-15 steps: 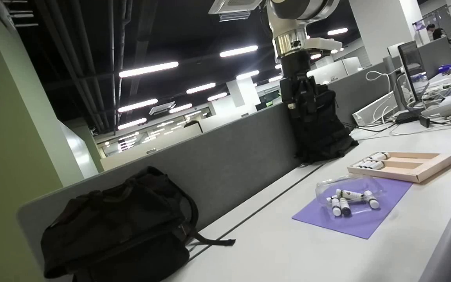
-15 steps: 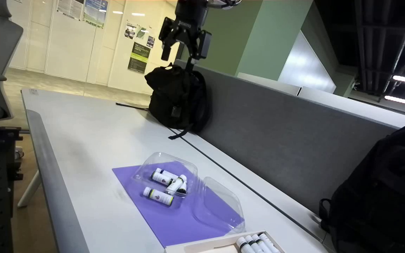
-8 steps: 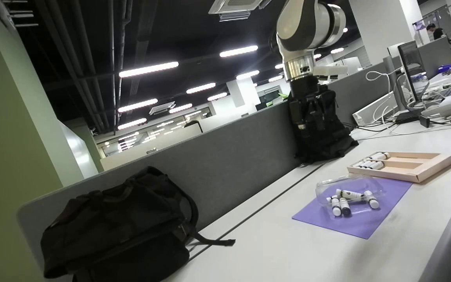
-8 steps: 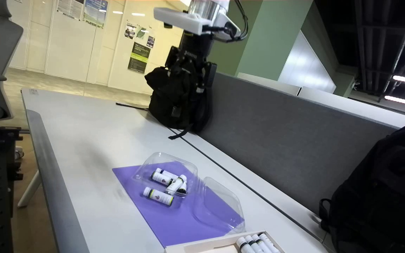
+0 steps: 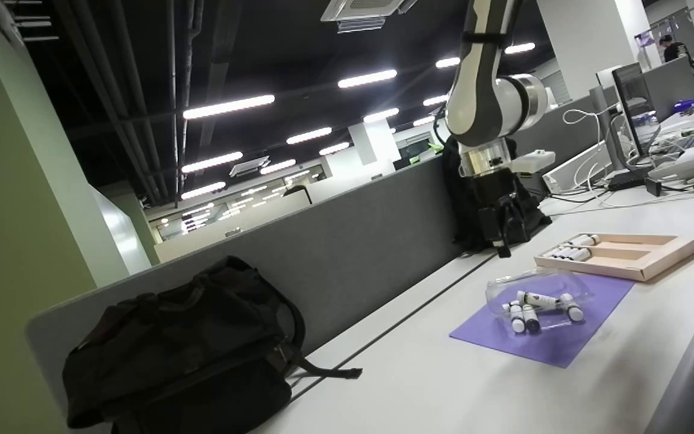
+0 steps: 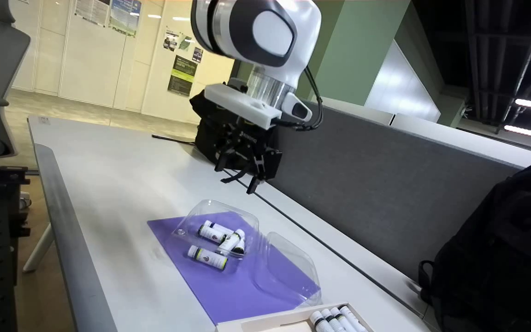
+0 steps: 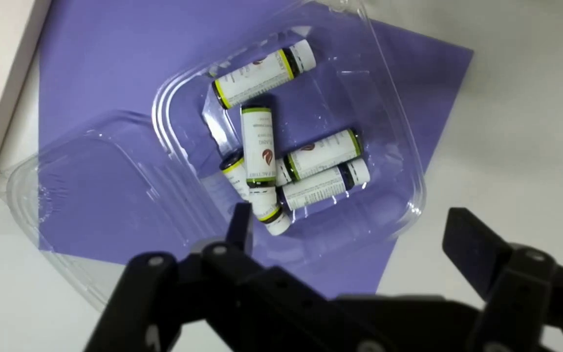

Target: Pick up a bottle from the clear container and put it on the left compartment of the tray

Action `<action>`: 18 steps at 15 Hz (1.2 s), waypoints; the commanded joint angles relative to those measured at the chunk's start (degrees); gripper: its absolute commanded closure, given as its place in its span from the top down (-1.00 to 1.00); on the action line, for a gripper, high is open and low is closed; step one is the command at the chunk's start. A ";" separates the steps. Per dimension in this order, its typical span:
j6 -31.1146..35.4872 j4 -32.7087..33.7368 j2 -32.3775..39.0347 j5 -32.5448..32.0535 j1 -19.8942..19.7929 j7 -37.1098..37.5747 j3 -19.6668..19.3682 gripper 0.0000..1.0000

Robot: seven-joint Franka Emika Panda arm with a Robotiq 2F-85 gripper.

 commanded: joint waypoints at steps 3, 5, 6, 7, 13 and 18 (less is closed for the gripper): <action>1.10 2.97 6.74 -0.46 -3.29 -3.83 2.63 1.00; -1.64 4.51 8.14 -4.41 -2.35 2.51 1.07 1.00; 0.88 2.05 6.74 -2.59 -3.54 -1.15 2.73 1.00; 0.38 2.60 7.46 -3.38 -3.57 -0.23 2.54 1.00; 2.26 4.15 10.11 -4.31 -3.78 -1.19 2.65 1.00; 9.23 4.04 13.97 -5.88 -6.25 -7.61 5.70 1.00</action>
